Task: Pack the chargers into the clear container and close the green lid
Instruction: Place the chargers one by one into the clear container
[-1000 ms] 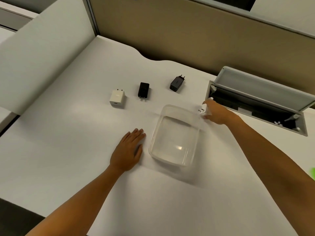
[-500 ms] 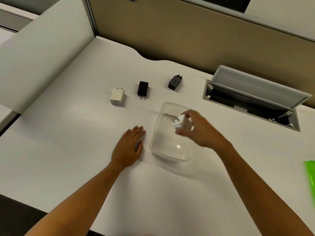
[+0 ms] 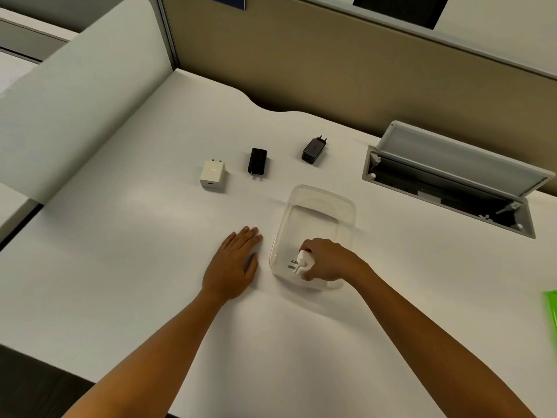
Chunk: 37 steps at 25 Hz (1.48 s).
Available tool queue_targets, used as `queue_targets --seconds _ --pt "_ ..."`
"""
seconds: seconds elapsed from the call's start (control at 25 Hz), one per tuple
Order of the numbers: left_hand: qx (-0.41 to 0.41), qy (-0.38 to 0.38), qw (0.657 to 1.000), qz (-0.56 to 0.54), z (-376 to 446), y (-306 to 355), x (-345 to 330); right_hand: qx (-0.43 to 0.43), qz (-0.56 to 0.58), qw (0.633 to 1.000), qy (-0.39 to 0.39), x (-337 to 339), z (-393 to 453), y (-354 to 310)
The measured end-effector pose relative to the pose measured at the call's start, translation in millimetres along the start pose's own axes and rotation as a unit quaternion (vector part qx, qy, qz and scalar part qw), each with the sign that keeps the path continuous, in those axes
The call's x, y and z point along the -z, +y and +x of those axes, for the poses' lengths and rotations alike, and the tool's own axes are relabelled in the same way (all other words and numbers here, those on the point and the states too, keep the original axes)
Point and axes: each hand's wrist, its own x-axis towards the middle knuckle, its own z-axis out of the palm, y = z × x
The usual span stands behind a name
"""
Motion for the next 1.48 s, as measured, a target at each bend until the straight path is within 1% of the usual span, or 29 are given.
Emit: queue_targets --seconds 0.12,0.32,0.44,0.52,0.6,0.72,0.8,0.88,1.0,1.08,1.16,1.2,1.24,1.28,1.4,1.44,1.48 --pt "0.004 -0.001 1.0 0.0 0 0 1 -0.001 -0.02 1.0 -0.015 -1 2 -1" --pt "0.003 -0.001 1.0 0.003 0 0 0 0.003 0.015 0.999 -0.029 5 7 2" --pt "0.005 -0.001 1.0 0.004 1 0 0 0.003 0.051 0.999 -0.013 10 6 4" --pt "0.004 -0.003 1.0 0.006 0 0 0 0.012 0.088 0.996 0.027 19 7 3" --pt "0.011 0.002 1.0 0.021 0 0 0 0.021 0.145 0.983 0.107 37 12 -1" --pt "0.082 0.029 0.995 0.042 4 0 1 0.045 0.194 0.954 0.223 74 32 -9" --pt "0.107 0.03 0.992 0.051 7 1 2 0.077 0.192 0.94 0.27 96 52 -18" --pt "0.111 0.022 0.992 0.054 8 1 1 0.113 0.166 0.937 0.286 112 78 -32" --pt "0.118 0.019 0.991 0.058 8 2 0 0.138 0.063 0.953 0.263 120 123 -58" --pt "0.124 0.019 0.99 0.062 8 1 -1 0.153 -0.026 0.965 0.211 117 153 -73" --pt "0.124 0.02 0.99 0.065 8 2 -2 0.167 -0.102 0.971 0.137 112 178 -83" --pt "0.124 0.02 0.99 0.065 8 1 -2 0.169 -0.147 0.969 0.108 109 189 -85" --pt "0.124 0.019 0.99 0.064 8 1 -2 0.169 -0.191 0.962 0.099 108 197 -85" --pt "0.126 0.018 0.99 0.063 8 0 -1 0.169 -0.222 0.954 0.111 106 203 -85" --pt "0.126 0.012 0.99 0.063 9 0 -1 0.164 -0.281 0.925 0.194 103 206 -79" --pt "0.126 0.011 0.99 0.064 9 0 -1 0.156 -0.286 0.924 0.201 103 203 -75" --pt "0.126 0.011 0.99 0.064 9 0 -1 0.144 -0.267 0.932 0.196 104 197 -70"
